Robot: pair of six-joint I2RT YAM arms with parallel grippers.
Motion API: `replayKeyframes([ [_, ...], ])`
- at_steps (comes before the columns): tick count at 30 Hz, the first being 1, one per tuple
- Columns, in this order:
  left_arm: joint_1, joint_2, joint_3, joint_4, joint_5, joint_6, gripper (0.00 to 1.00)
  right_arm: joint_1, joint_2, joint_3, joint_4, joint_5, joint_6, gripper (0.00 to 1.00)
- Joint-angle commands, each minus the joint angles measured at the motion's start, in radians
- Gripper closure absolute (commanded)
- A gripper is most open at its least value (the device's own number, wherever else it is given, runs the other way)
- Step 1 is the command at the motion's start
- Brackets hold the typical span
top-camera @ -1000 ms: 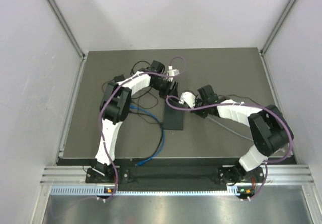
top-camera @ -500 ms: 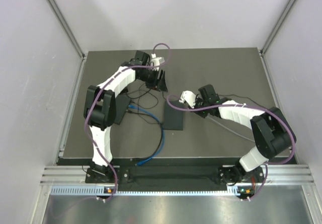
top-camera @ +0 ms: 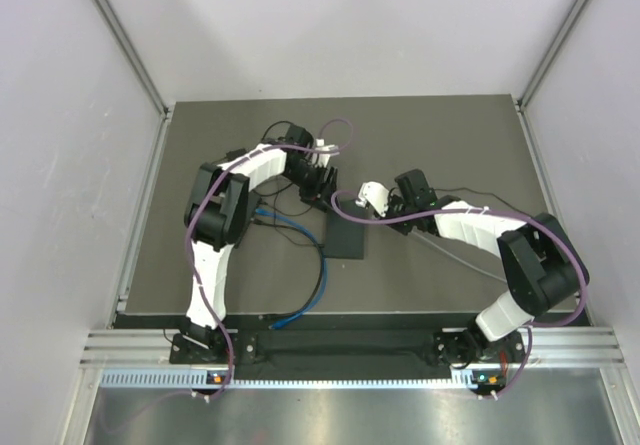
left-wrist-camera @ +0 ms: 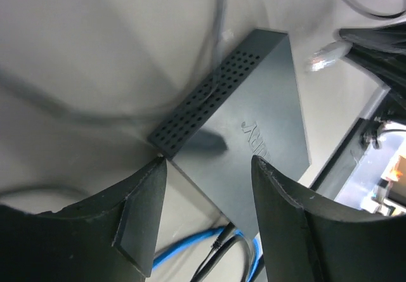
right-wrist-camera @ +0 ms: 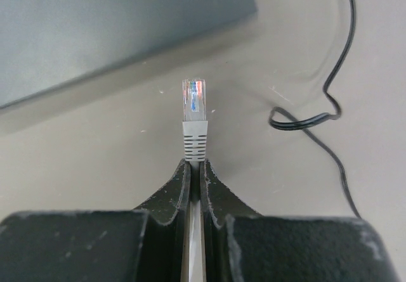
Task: Insert the plug into the switch port
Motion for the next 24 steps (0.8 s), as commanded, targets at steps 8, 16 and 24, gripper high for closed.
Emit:
replayKeyframes([
  [8,-0.041,0.067,0.108,0.022,0.146,0.023,0.39,0.028,-0.017,-0.043,0.071,-0.017,-0.004,1.00],
  [16,-0.041,0.077,0.110,0.012,0.161,0.037,0.39,0.028,-0.059,-0.102,0.161,-0.020,0.028,1.00],
  [24,-0.044,0.075,0.110,0.011,0.169,0.043,0.38,0.028,-0.085,-0.133,0.237,0.011,0.034,1.00],
])
